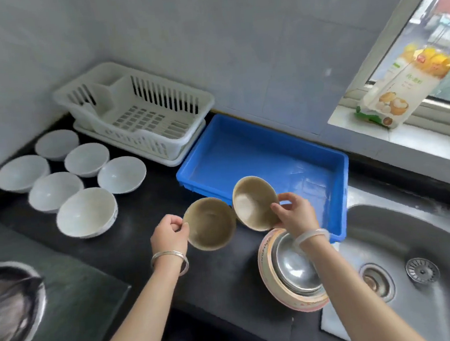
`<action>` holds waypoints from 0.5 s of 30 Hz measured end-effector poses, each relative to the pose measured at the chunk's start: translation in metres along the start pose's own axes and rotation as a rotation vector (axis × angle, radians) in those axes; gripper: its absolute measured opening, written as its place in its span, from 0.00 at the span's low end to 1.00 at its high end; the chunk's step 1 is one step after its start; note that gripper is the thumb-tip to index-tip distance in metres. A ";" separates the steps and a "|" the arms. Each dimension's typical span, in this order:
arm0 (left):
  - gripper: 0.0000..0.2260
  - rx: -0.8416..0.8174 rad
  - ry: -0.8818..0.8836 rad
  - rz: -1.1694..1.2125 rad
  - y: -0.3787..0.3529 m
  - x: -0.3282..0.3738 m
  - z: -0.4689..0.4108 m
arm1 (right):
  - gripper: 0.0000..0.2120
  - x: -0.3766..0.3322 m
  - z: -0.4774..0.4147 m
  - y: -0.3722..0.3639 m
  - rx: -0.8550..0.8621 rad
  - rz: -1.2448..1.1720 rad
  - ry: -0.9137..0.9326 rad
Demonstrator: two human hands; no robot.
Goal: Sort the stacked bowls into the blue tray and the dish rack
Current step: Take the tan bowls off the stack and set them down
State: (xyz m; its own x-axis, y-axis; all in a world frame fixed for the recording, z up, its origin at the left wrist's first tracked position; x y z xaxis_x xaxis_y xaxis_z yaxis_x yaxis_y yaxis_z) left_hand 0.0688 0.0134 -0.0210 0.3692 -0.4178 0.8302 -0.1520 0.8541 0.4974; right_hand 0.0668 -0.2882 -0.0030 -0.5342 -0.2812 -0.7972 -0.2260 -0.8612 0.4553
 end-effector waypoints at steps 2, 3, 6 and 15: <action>0.01 0.064 0.069 0.035 0.023 -0.025 -0.008 | 0.03 -0.005 -0.008 -0.037 -0.083 -0.030 -0.028; 0.01 0.094 0.105 0.054 0.033 -0.038 -0.011 | 0.03 -0.009 -0.012 -0.056 -0.115 -0.024 -0.034; 0.02 0.166 0.212 0.095 0.058 -0.075 -0.020 | 0.05 -0.023 -0.020 -0.111 -0.192 0.043 -0.051; 0.04 0.286 0.348 0.055 0.099 -0.123 -0.046 | 0.08 -0.044 -0.048 -0.229 -0.276 0.141 -0.155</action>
State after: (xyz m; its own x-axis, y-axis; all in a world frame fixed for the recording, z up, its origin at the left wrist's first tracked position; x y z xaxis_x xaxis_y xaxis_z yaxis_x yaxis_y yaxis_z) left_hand 0.0508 0.1635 -0.0860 0.6320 -0.2032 0.7479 -0.4092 0.7321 0.5446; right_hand 0.1815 -0.0986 -0.0909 -0.6663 -0.3562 -0.6551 0.0766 -0.9066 0.4150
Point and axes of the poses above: each hand's wrist, its own z-axis away from the middle knuckle, its own y-axis out of the back of the hand, x = y × z, the point moved 8 cm from there along -z, towards the middle knuckle, and after that the axes turned 5 degrees about -y, right-handed, at the moved point
